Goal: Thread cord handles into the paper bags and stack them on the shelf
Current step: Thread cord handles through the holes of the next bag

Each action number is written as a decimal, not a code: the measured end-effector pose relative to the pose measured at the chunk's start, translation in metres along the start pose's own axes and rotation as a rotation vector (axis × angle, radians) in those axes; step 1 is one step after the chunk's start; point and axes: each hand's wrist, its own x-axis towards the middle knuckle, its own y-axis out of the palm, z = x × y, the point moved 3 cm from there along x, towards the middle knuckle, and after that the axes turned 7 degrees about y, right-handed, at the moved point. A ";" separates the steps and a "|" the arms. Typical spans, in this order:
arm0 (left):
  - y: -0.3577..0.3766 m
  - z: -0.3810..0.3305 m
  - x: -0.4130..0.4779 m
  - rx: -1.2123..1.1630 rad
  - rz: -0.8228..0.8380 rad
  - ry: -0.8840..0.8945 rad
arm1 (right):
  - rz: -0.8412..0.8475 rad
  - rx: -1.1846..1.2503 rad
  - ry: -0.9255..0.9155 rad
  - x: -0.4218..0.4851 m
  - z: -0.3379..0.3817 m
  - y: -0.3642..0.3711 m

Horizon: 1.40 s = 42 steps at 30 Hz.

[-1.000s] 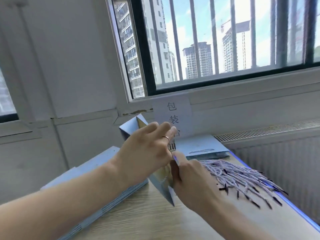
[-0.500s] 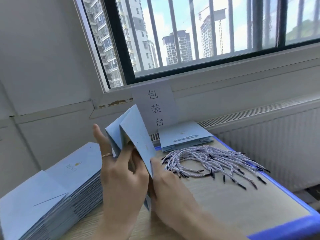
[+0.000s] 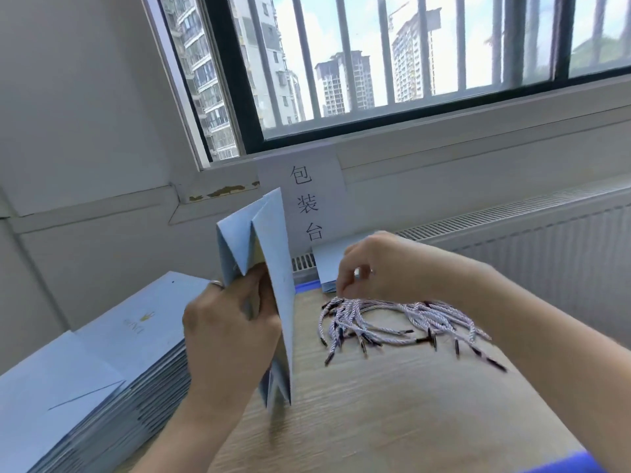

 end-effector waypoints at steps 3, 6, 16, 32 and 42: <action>0.005 0.009 -0.008 -0.029 -0.059 0.014 | 0.071 -0.140 -0.011 0.014 -0.006 0.017; 0.001 0.014 -0.012 -0.139 -0.074 -0.020 | 0.032 -0.207 -0.036 0.011 -0.014 0.044; 0.002 0.029 -0.020 -0.286 -0.059 -0.241 | 0.152 -0.228 -0.114 0.003 -0.006 0.075; 0.005 0.022 -0.021 -0.373 -0.060 -0.291 | -0.422 0.658 -0.201 -0.004 0.043 0.050; 0.012 0.012 -0.020 -0.403 -0.037 -0.177 | -0.568 0.732 -0.211 -0.006 0.047 0.044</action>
